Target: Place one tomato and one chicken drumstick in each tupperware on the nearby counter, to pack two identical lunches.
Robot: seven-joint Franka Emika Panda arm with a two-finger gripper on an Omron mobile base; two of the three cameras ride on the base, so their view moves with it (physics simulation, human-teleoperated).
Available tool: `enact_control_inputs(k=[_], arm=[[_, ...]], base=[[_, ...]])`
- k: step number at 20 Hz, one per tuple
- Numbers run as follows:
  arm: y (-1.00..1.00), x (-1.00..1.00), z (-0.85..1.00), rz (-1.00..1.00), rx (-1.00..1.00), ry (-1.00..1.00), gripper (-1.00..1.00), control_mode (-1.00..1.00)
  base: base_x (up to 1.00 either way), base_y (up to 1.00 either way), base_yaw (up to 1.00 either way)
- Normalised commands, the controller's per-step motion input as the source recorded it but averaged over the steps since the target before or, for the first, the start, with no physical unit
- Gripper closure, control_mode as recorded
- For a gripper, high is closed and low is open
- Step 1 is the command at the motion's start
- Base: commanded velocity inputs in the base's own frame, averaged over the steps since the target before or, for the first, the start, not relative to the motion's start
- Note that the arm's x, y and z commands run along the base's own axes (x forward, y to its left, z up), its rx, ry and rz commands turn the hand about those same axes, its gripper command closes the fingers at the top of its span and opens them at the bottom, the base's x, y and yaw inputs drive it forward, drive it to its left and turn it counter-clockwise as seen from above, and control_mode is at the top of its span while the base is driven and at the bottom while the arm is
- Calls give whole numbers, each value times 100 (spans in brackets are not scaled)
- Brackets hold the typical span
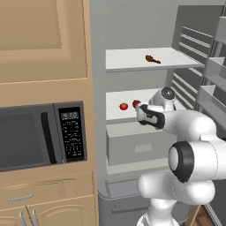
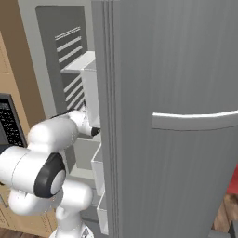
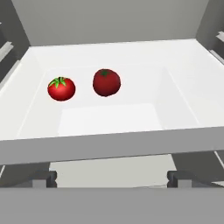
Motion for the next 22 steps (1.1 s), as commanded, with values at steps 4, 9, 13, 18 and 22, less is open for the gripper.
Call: enact_control_inputs(k=[4, 9, 13, 18, 22], arm=[[-6, 54, -8, 0, 0, 0, -100, -100], [0, 49, -24, 0, 0, 0, -100, -100], [0, 52, -16, 0, 0, 0, -100, -100], [0, 52, -12, 0, 0, 0, -100, -100], [0, 50, -15, 0, 0, 0, -100, -100]], base=[[0, 0, 0], [0, 0, 0], [0, 0, 0], [0, 0, 0], [0, 0, 0]])
